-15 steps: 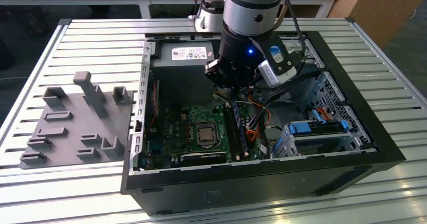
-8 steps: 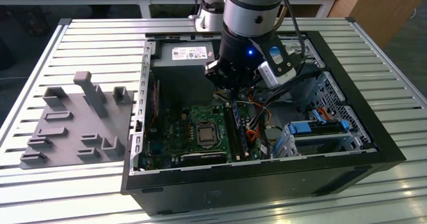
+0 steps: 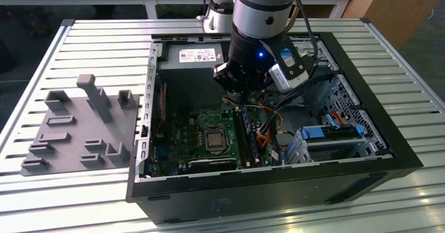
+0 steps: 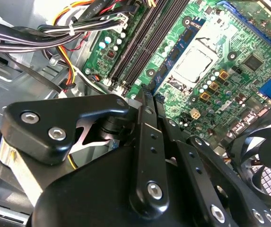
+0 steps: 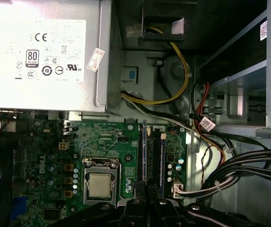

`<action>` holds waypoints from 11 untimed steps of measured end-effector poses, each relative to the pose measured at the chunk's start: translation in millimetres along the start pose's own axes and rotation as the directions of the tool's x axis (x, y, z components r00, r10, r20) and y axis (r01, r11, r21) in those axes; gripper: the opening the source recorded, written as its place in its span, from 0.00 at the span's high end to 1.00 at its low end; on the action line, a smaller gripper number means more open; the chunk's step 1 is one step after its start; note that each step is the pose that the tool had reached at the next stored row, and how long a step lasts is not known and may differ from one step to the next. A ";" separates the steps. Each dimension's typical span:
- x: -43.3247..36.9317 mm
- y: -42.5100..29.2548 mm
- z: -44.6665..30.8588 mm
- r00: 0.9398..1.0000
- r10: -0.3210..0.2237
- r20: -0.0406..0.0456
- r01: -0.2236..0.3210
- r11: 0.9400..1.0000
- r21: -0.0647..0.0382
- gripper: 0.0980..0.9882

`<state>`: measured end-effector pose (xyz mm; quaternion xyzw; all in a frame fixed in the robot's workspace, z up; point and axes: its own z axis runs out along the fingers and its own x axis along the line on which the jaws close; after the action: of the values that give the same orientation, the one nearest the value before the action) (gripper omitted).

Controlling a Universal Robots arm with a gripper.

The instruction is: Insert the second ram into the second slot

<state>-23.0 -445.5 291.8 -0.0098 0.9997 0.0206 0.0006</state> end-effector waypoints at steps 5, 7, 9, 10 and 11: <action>0.0 -0.8 0.2 1.000 0.002 0.000 -0.002 1.000 0.000 0.96; 0.1 -2.0 0.4 1.000 0.009 0.000 -0.009 1.000 0.000 0.96; 0.0 -2.7 1.6 1.000 0.015 -0.001 -0.015 1.000 0.000 0.96; 0.0 -3.2 2.4 1.000 0.015 -0.003 -0.015 1.000 0.000 0.96; 0.0 -3.8 3.2 1.000 0.015 -0.006 -0.015 1.000 0.000 0.96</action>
<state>-22.9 -449.1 288.5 -0.0024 0.9998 0.0206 -0.0025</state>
